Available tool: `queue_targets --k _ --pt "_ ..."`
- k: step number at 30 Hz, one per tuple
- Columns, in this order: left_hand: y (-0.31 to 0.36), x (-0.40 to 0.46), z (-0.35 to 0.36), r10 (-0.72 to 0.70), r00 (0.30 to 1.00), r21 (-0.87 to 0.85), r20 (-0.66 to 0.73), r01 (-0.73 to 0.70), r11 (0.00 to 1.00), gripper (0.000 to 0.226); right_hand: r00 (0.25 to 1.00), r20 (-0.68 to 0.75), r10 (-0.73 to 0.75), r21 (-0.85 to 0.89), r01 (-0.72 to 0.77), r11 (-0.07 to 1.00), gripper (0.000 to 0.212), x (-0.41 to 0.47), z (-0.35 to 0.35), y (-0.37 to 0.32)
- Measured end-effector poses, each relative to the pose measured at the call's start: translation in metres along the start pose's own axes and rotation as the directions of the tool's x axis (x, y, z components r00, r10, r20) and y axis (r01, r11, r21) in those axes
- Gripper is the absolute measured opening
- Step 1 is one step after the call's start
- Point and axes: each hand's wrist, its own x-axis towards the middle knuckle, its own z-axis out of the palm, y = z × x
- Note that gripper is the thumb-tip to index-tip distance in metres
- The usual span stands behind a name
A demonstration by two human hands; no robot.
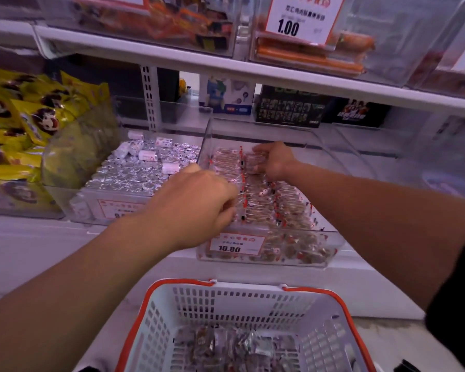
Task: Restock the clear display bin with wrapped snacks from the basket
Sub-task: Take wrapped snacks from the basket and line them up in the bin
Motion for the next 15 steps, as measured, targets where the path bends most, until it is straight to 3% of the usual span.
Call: queue_targets --k 4,9,15 --pt "0.002 -0.001 0.0 -0.002 1.0 0.013 -0.005 0.002 1.0 0.03 0.988 -0.152 -0.004 -0.267 -0.038 0.963 0.066 0.001 0.002 -0.001" --pt "0.003 -0.001 0.0 -0.016 1.0 0.024 0.009 0.016 1.0 0.027 0.972 -0.221 0.085 -0.22 -0.135 0.966 0.032 -0.001 0.01 -0.008" --pt "0.005 0.0 0.001 -0.02 0.999 -0.037 0.032 0.021 0.999 0.027 0.985 -0.154 0.076 -0.268 -0.116 0.956 0.034 -0.007 0.013 -0.01"
